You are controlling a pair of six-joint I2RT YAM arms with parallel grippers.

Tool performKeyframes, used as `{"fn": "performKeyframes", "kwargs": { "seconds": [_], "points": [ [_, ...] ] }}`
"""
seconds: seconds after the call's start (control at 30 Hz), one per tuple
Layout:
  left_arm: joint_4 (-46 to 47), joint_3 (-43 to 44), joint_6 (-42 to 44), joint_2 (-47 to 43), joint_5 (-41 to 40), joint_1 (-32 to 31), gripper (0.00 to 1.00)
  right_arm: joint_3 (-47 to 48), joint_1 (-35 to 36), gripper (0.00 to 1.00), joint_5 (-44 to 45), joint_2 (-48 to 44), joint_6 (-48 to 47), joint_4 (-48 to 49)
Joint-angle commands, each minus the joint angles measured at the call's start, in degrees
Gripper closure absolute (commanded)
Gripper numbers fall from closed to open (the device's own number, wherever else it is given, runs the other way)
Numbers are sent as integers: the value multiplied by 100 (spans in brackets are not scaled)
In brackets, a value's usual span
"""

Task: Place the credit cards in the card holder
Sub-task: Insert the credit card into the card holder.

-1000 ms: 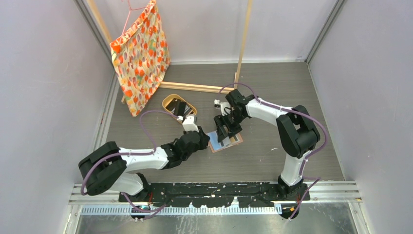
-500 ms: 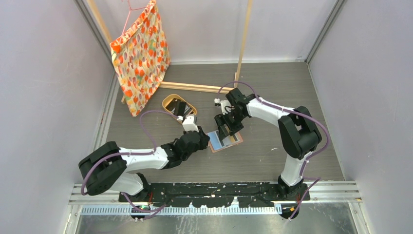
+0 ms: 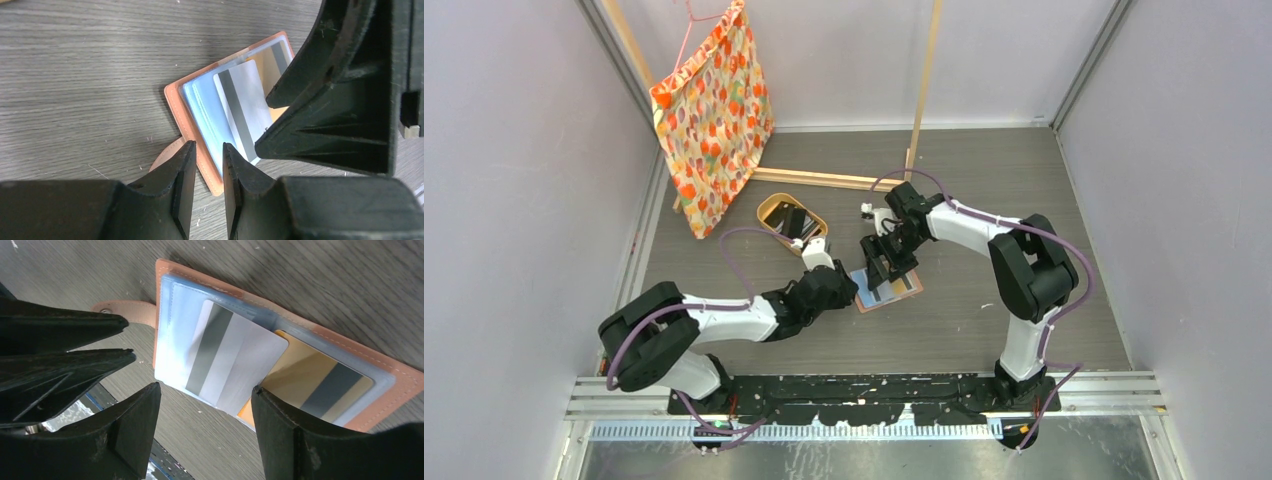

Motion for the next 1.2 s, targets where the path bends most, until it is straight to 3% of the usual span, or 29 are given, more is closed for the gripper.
{"fn": "performKeyframes", "kwargs": {
  "seconds": [0.0,0.43,0.7,1.17],
  "points": [
    [-184,247,-391,152,174,129,72,141,37,29,-252,74,120,218],
    [53,150,-634,298,496,298,72,81,23,29,-888,163,425,650],
    [373,-26,-606,202,513,332,73,69,-208,29,-639,-449,187,570],
    [400,79,-561,394,680,367,74,81,-290,30,-817,95,480,585]
  ]
}}
